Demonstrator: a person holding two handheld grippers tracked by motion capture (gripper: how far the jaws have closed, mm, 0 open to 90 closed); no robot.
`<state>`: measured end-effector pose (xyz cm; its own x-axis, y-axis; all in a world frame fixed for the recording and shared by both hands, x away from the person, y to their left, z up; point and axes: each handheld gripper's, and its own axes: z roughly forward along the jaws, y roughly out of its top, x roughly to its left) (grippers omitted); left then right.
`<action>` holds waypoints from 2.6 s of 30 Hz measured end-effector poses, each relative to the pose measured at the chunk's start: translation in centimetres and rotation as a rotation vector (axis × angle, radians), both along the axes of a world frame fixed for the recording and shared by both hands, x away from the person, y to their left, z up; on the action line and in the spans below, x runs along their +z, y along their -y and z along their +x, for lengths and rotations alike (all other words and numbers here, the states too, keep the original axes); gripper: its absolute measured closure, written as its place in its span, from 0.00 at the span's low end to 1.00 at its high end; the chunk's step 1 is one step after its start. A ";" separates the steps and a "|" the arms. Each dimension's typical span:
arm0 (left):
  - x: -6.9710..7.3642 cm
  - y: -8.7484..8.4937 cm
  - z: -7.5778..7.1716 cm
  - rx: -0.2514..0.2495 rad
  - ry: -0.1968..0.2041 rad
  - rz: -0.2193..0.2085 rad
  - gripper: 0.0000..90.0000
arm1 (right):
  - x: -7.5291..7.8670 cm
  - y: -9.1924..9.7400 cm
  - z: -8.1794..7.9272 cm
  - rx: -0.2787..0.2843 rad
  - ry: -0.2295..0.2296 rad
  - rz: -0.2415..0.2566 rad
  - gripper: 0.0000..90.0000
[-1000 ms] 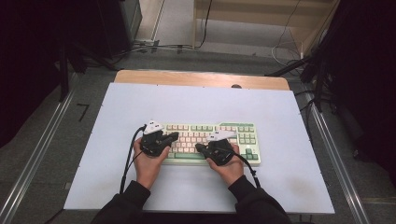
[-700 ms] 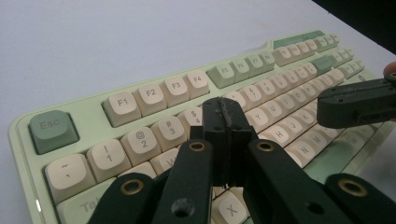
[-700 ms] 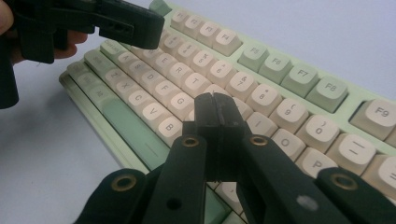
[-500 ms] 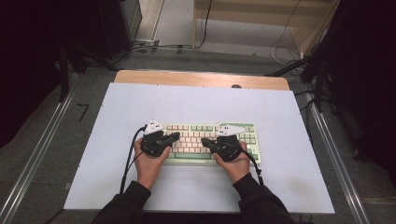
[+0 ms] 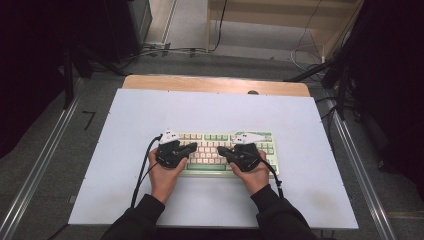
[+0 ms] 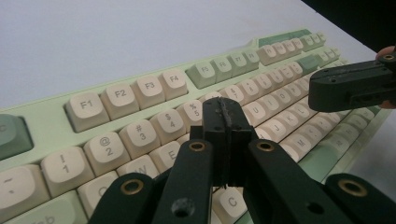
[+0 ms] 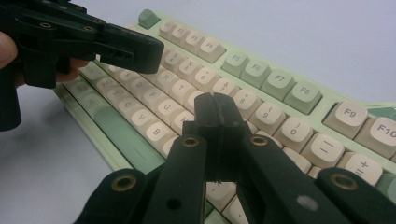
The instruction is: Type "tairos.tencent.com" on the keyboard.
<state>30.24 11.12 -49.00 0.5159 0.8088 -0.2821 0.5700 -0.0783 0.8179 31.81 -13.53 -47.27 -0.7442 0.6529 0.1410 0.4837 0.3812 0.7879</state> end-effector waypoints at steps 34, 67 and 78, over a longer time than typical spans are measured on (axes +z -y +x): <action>-0.6 1.6 0.8 -0.013 -0.006 0.035 1.00 | -0.1 -0.1 0.0 -0.005 0.001 -0.002 0.98; 0.2 1.3 0.6 -0.012 0.012 0.037 1.00 | -0.2 0.0 0.0 -0.002 0.001 -0.007 0.98; 0.6 -0.1 -0.1 -0.002 0.016 0.014 1.00 | -0.1 1.3 -0.2 -0.012 0.002 -0.019 0.98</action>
